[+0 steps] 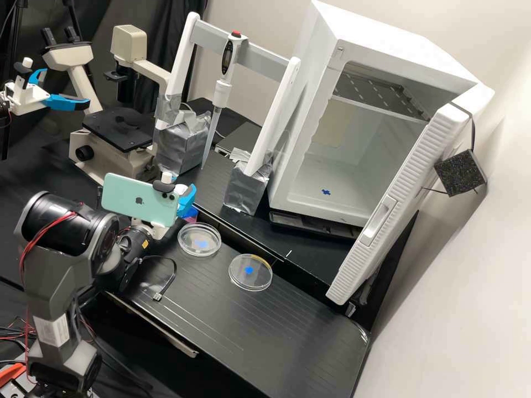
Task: Open the bottle
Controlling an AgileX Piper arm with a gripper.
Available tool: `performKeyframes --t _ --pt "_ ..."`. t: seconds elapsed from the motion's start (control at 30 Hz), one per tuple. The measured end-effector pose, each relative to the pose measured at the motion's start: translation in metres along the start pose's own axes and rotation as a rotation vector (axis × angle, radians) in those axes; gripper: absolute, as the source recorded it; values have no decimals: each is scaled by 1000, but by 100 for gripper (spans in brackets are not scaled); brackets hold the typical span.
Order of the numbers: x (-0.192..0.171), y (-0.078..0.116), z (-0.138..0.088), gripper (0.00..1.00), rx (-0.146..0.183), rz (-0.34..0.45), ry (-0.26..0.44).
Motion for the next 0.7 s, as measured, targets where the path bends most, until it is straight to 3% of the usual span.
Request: performKeyframes --t 0.3,0.5,0.7 --pt "-6 17 -5 0 -1 64 31" --pt "-21 19 -6 0 17 54 56" --pt "-45 12 0 0 28 19 36"
